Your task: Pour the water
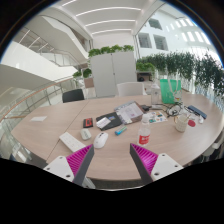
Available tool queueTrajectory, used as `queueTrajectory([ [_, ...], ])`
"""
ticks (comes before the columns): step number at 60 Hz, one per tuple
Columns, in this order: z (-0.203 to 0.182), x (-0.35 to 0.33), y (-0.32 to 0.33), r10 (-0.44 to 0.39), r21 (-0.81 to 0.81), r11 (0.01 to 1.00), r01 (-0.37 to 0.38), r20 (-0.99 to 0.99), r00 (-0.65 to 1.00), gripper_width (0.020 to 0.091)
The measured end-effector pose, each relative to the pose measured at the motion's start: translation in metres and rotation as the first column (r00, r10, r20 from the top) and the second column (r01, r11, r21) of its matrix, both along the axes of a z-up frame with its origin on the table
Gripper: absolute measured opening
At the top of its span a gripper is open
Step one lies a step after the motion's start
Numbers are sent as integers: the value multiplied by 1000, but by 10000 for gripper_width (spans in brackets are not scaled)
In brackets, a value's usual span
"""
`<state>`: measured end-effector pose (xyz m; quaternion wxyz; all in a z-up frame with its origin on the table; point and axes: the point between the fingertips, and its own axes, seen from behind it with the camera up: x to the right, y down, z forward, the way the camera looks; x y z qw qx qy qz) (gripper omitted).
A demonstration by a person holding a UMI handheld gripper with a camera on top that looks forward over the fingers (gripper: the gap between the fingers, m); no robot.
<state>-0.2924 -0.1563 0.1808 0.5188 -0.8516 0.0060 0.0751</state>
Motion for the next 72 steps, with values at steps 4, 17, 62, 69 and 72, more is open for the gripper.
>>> queueTrajectory([
  [4,19,16,6,-43,36,998,44,-14,999,829],
  [17,0,76,35,-124,130,984,121,12,992,831],
  [62,-122,137,240,-66,201,978,55,50,997,519],
  [69,-122,141,247,-73,192,980,61,57,996,435],
  [72,-124,143,250,-72,187,980,61,52,996,373],
])
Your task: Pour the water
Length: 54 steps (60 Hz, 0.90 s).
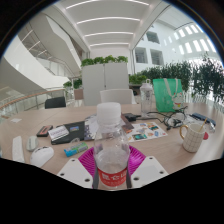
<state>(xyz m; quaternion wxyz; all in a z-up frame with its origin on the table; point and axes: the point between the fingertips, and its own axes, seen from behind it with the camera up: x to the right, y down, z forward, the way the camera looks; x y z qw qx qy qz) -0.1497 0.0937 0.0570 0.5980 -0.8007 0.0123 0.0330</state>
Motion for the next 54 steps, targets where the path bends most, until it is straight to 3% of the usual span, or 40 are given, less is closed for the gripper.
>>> queueTrajectory([
  [10,2,-4,6,47,-63,997,-51,-62,997,374],
  [19,79,31,25,45,-11,999,-51,-299,953,374],
  [24,109,81,40,-29,-19,1000,21,-525,850,374],
  [29,118,127,48,-114,-84,993,78,-741,662,349],
  [30,114,135,49,-128,-103,992,76,-780,613,373],
  [39,79,167,51,-261,-256,965,51,-952,160,372],
  [45,103,174,47,-201,-197,980,-41,-944,-260,370],
  [50,112,186,43,-134,-125,991,-52,-847,-515,372],
  [54,123,193,59,-137,-154,988,-23,-788,-601,359],
])
